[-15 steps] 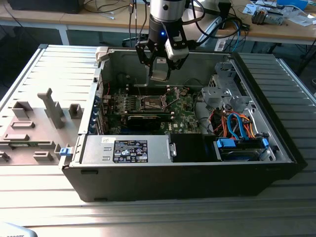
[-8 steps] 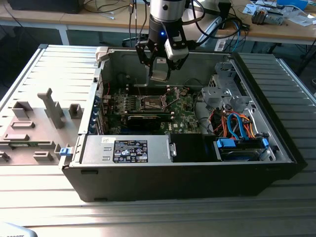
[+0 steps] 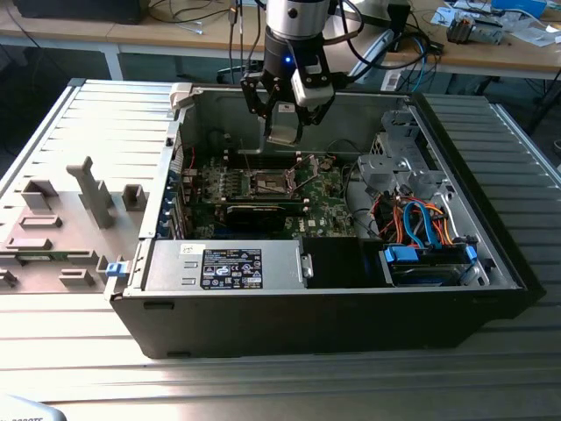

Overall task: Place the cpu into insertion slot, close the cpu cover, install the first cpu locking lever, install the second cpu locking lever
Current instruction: 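Place the cpu into insertion slot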

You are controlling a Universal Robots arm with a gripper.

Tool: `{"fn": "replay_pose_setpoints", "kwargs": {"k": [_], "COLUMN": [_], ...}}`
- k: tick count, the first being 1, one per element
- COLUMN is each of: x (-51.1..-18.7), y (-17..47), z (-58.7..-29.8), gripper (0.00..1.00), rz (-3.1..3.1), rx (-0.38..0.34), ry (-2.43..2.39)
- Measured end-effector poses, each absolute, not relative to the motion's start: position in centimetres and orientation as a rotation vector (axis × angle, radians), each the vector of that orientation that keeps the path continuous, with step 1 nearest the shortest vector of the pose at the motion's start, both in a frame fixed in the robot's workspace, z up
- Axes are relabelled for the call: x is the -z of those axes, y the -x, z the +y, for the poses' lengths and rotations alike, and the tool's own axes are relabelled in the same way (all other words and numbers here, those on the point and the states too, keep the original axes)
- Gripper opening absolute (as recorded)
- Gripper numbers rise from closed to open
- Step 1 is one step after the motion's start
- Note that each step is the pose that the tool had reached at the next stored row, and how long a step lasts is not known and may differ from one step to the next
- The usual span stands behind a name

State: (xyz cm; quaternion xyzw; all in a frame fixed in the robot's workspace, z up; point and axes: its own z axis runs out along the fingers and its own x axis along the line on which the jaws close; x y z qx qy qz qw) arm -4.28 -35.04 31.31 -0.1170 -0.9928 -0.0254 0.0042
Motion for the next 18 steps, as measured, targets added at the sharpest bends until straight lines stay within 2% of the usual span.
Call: {"fn": "replay_pose_setpoints", "kwargs": {"k": [18], "x": [-31.21], "y": [4.28], "z": [-35.04], "gripper": [0.55], "rz": [-3.104], "rx": [0.065], "ry": [0.439]}}
